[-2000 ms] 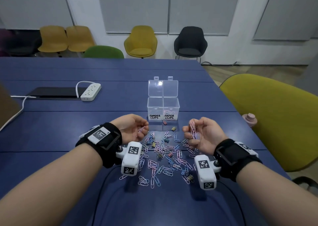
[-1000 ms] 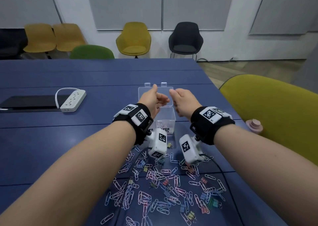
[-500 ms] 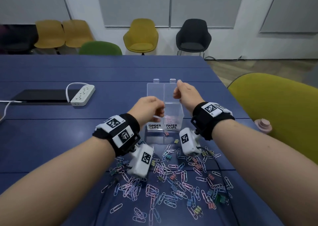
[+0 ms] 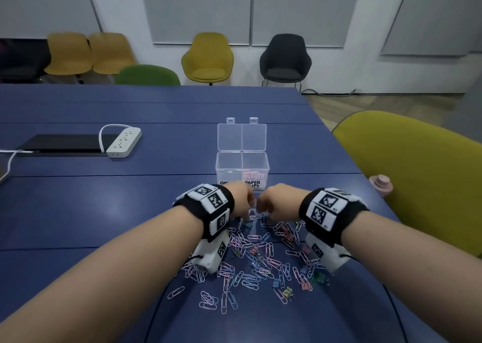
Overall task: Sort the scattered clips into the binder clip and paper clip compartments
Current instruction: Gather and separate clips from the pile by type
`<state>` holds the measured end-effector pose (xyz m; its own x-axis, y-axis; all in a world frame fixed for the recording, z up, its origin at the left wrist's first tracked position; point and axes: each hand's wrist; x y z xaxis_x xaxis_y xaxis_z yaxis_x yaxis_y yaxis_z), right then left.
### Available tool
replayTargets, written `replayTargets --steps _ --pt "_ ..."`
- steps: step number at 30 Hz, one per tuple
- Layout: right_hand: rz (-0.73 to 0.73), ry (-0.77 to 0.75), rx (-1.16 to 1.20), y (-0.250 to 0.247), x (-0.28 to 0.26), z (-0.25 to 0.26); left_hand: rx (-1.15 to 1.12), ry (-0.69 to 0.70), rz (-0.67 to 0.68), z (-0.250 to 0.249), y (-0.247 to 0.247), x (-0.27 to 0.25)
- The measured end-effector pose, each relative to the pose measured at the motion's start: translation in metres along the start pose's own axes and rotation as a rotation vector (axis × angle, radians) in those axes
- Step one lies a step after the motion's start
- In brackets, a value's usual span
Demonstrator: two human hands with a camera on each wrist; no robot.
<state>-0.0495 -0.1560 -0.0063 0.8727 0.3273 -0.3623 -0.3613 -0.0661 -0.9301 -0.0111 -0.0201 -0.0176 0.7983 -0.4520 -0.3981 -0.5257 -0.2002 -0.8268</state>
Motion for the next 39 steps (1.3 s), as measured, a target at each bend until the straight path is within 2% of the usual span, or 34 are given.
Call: replayTargets --steps 3,8,15,19,27,31,33,36,39 --pt "0.027 -0.011 -0.079 0.009 0.003 0.008 0.198 0.035 0.021 -0.009 0.005 0.005" --pt "0.01 -0.03 -0.155 0.013 0.002 0.014 0.317 -0.025 -0.019 -0.015 0.016 0.02" --pt "-0.011 0.036 -0.161 0.016 -0.004 0.021 0.367 -0.11 0.026 -0.012 0.018 0.035" --pt "0.034 0.113 -0.182 0.02 -0.001 0.023 0.37 -0.146 0.055 -0.006 0.021 0.037" --pt "0.064 0.146 -0.138 0.028 0.0 0.025 0.333 -0.047 -0.011 -0.004 0.025 0.013" --pt "0.078 0.164 -0.147 0.029 -0.003 0.028 0.201 -0.03 -0.056 -0.001 0.02 0.001" --pt "0.085 0.157 -0.159 0.029 -0.004 0.03 0.068 -0.015 -0.101 0.003 0.014 -0.005" --pt "0.111 0.137 -0.206 0.03 -0.007 0.032 -0.351 -0.015 -0.165 0.012 0.006 -0.014" --pt "0.071 0.137 -0.18 0.031 -0.011 0.033 -0.903 -0.05 -0.112 0.022 0.002 -0.024"
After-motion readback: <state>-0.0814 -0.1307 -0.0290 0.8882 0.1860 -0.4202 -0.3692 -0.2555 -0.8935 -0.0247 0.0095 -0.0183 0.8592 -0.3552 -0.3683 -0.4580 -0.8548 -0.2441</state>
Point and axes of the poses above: each hand's wrist, its own x-axis towards the middle knuckle, its own y-axis out of the palm, z = x × y, and after that the axes turned 4 degrees about -x, right-handed
